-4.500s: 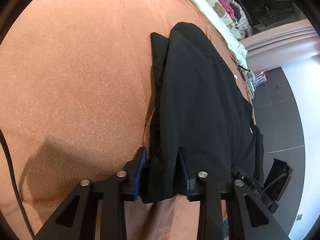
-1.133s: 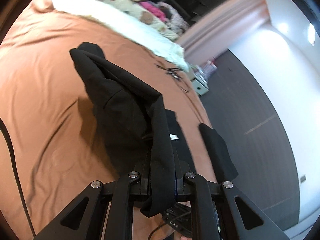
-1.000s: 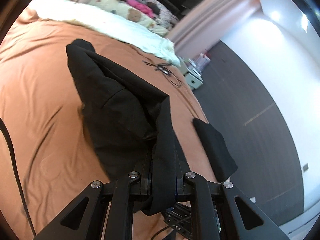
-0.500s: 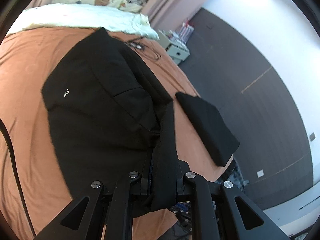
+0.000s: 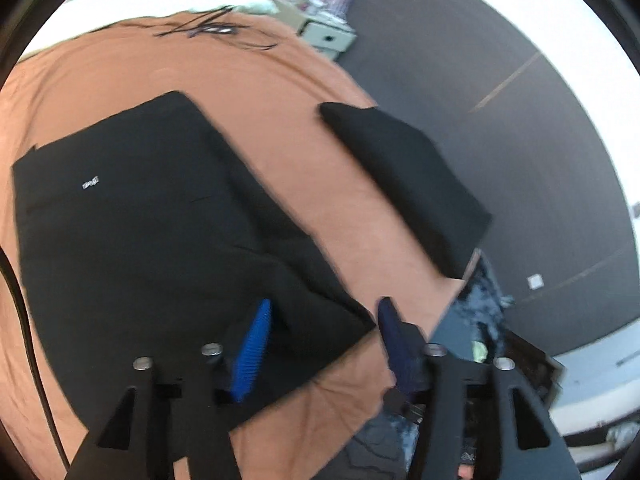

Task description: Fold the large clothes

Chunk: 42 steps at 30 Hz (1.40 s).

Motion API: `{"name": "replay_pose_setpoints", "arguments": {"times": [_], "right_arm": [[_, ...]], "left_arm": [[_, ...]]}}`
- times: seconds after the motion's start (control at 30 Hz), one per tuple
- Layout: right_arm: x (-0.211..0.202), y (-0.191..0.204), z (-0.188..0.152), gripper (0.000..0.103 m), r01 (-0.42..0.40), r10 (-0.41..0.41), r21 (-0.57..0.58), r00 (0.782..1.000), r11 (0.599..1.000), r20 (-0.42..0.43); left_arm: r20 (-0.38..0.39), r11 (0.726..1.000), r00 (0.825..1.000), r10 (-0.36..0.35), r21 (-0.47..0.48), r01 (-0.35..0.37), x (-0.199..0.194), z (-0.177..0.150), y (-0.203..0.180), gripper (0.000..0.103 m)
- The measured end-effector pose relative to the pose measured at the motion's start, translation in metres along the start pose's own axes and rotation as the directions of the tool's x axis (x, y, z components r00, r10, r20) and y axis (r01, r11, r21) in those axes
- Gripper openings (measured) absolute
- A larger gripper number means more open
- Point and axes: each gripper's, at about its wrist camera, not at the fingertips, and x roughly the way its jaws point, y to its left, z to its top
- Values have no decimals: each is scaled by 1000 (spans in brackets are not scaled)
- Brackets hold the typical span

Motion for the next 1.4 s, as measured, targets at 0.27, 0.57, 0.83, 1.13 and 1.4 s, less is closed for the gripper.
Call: {"name": "replay_pose_setpoints", "arguments": {"times": [0.27, 0.57, 0.83, 1.13, 1.4], "right_arm": [[40, 4, 18, 68, -88, 87, -50, 996, 995, -30], [84, 28, 60, 68, -94, 90, -86, 995, 992, -52], [99, 22, 63, 16, -58, 52, -85, 996, 995, -69], [83, -20, 26, 5, -23, 25, 33, 998, 999, -65], [75, -36, 13, 5, -8, 17, 93, 995, 996, -100]], "left_arm": [[51, 995, 996, 79, -66, -76, -38, -13, 33, 67], [48, 957, 976, 215, -210, -200, -50, -53, 96, 67], [-11, 931, 965, 263, -260, -257, -37, -88, 126, 67], [-56, 954, 967, 247, -163, -253, -18, -87, 103, 67], [-81, 945, 950, 302, -105, -309, 7, -90, 96, 67]]}}
